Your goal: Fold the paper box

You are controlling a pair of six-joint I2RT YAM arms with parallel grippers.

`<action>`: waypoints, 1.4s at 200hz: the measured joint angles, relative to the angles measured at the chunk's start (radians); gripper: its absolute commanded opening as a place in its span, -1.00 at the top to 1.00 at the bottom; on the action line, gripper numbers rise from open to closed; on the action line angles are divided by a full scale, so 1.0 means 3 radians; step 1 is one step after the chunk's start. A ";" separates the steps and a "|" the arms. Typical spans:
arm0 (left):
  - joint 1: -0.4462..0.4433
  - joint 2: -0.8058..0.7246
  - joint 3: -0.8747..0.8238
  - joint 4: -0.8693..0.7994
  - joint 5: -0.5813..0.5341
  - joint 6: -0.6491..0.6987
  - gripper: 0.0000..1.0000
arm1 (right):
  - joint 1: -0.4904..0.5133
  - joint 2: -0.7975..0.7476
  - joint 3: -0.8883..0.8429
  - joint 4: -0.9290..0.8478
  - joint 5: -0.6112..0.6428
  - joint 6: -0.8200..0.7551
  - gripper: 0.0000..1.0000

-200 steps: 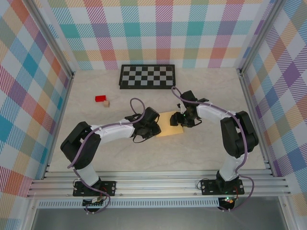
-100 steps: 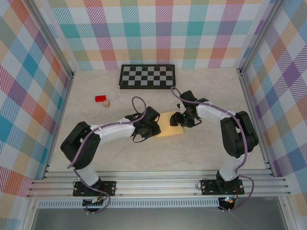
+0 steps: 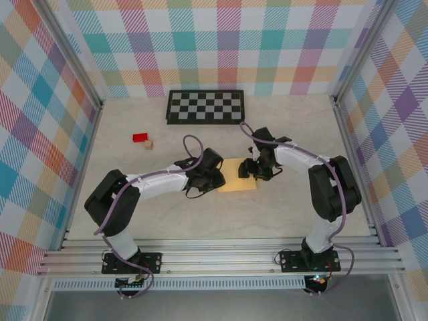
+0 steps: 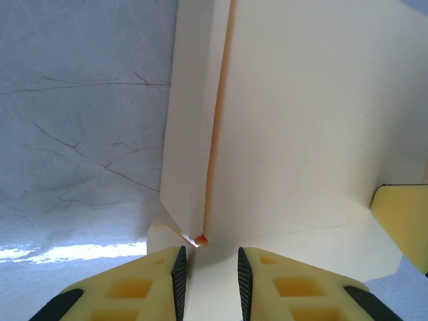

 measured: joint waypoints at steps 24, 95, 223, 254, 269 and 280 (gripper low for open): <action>0.0000 0.0027 0.0000 0.0003 -0.0003 0.0000 0.41 | 0.0000 0.0000 0.0001 -0.0066 0.0005 0.0023 -0.27; 0.0000 0.0036 0.0000 0.0011 -0.0017 0.0003 0.38 | 0.0000 0.0000 0.0258 -0.0479 0.0239 0.0104 -0.32; -0.0042 -0.0053 -0.0032 0.0111 -0.0014 -0.0014 0.30 | 0.0000 -0.0223 0.0047 -0.0498 0.0037 0.0392 -0.34; -0.0072 -0.0053 -0.0032 0.0118 -0.0014 -0.0025 0.34 | 0.0000 -0.0215 0.0005 -0.0440 -0.0025 0.0465 -0.34; -0.0076 -0.0052 -0.0032 0.0126 -0.0013 -0.0027 0.36 | 0.0000 -0.0188 0.0005 -0.0416 -0.0064 0.0491 -0.33; -0.0078 -0.0052 -0.0032 0.0126 -0.0014 -0.0037 0.36 | 0.0000 -0.0161 0.0003 -0.0392 -0.0098 0.0516 -0.32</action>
